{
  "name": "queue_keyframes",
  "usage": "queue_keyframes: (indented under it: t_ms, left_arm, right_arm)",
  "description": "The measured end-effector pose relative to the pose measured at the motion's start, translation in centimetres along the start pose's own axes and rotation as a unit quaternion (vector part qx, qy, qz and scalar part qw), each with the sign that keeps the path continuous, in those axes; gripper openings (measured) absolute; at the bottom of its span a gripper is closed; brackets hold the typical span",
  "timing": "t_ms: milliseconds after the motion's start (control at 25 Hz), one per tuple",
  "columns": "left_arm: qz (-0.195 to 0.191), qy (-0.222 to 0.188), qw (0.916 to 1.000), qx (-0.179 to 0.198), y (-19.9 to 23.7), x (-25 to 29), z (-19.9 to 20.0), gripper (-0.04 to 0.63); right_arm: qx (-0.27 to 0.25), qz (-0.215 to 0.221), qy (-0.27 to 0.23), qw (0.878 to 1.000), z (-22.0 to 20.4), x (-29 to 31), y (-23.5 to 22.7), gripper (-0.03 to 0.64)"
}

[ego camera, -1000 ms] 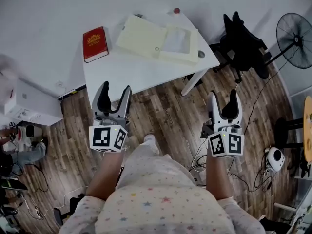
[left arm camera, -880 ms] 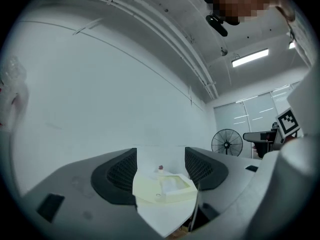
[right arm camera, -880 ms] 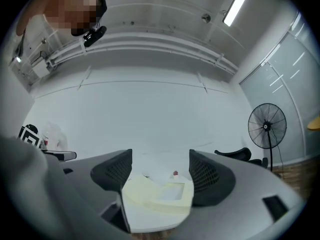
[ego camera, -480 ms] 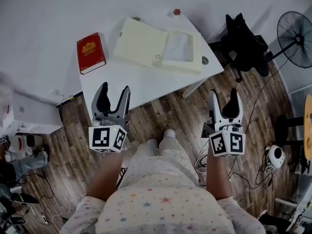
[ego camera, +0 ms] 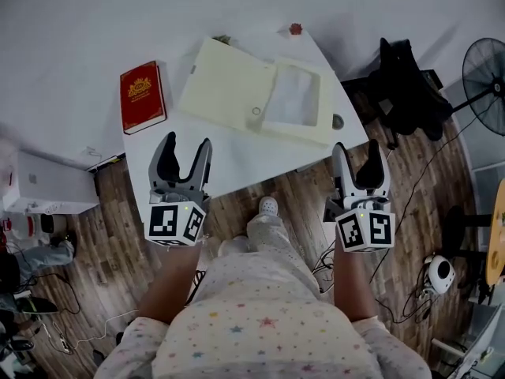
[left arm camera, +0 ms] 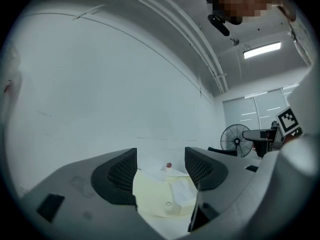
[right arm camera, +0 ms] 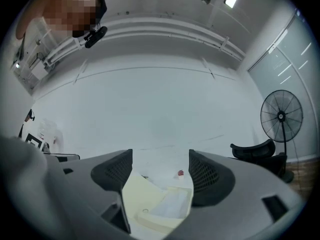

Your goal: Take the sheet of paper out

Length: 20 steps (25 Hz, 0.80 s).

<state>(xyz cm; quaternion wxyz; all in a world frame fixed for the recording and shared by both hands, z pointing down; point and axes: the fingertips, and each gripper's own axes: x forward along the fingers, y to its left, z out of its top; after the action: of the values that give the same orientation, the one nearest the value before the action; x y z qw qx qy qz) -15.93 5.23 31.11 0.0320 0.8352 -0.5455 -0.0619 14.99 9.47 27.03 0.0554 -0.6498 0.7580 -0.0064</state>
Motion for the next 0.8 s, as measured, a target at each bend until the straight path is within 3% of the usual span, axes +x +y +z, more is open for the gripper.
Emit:
queue_keyframes:
  t_ms: [360, 800]
  left_arm:
    - [0.068, -0.014, 0.9976, 0.01, 1.0, 8.7, 0.2, 0.276]
    - [0.084, -0.002, 0.9963, 0.012, 1.4, 14.6, -0.3, 0.276]
  right_arm:
    - [0.004, 0.059, -0.015, 0.998, 1.4, 11.3, -5.1, 0.333]
    - [0.033, 0.071, -0.001, 0.997, -0.3, 17.9, -8.1, 0.333]
